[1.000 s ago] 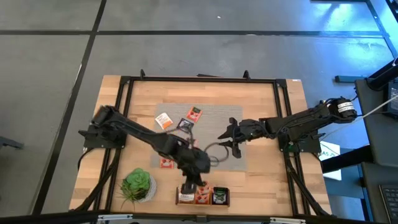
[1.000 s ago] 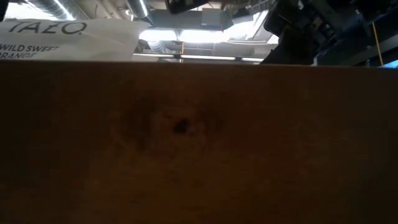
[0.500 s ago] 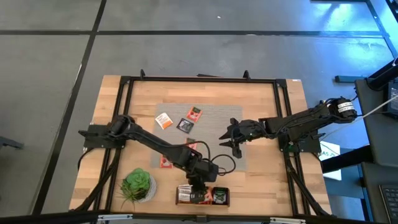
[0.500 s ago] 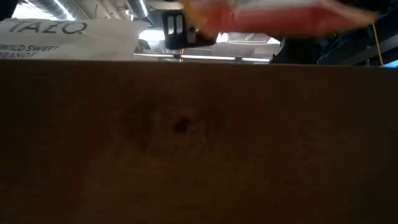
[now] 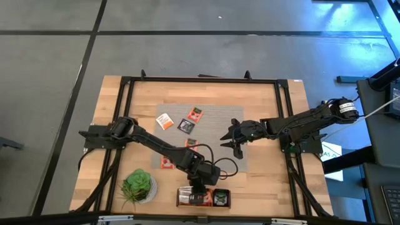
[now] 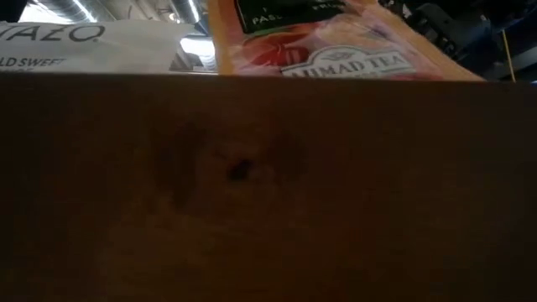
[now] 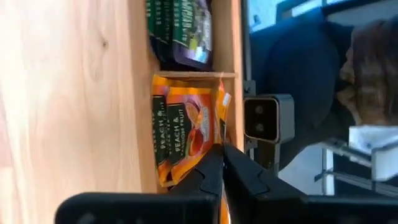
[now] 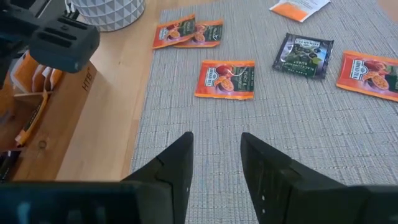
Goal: Pick & Place Tea
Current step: Put the orange tea bag into the middle section of the wooden organizer
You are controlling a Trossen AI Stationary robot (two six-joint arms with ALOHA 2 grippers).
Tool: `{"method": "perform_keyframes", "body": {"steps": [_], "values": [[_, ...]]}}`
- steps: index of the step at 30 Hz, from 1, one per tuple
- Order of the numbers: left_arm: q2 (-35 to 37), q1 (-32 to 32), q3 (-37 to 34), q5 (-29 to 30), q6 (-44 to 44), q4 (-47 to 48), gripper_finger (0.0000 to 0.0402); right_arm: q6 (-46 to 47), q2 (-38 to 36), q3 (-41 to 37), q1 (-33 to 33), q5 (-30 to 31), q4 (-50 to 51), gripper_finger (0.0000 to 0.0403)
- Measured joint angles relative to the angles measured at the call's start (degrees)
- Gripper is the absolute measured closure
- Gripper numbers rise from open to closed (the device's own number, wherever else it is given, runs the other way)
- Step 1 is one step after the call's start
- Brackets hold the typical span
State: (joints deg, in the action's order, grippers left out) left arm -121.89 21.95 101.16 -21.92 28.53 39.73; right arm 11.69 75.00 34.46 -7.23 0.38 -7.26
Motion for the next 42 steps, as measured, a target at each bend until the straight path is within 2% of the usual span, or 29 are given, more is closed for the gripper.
{"method": "perform_keyframes", "body": {"steps": [7,30,35,42], "values": [[0.0,-0.89,-0.02,0.31,-2.67,3.75,0.0398,-0.07,0.0,0.0,0.0,0.0,-0.03,0.0267],[-0.96,-1.54,-0.11,-0.28,-2.29,3.36,0.0395,-0.11,0.0,0.0,-0.02,0.0,-0.16,0.0267],[-0.96,-1.48,-0.11,-1.09,-2.29,3.34,0.0372,-0.11,0.0,0.0,-0.01,0.0,-0.16,0.0267],[-0.96,-2.04,-0.11,-1.15,-2.29,2.73,0.0306,-0.14,0.0,0.0,-0.02,0.0,-0.16,0.0267]]}}
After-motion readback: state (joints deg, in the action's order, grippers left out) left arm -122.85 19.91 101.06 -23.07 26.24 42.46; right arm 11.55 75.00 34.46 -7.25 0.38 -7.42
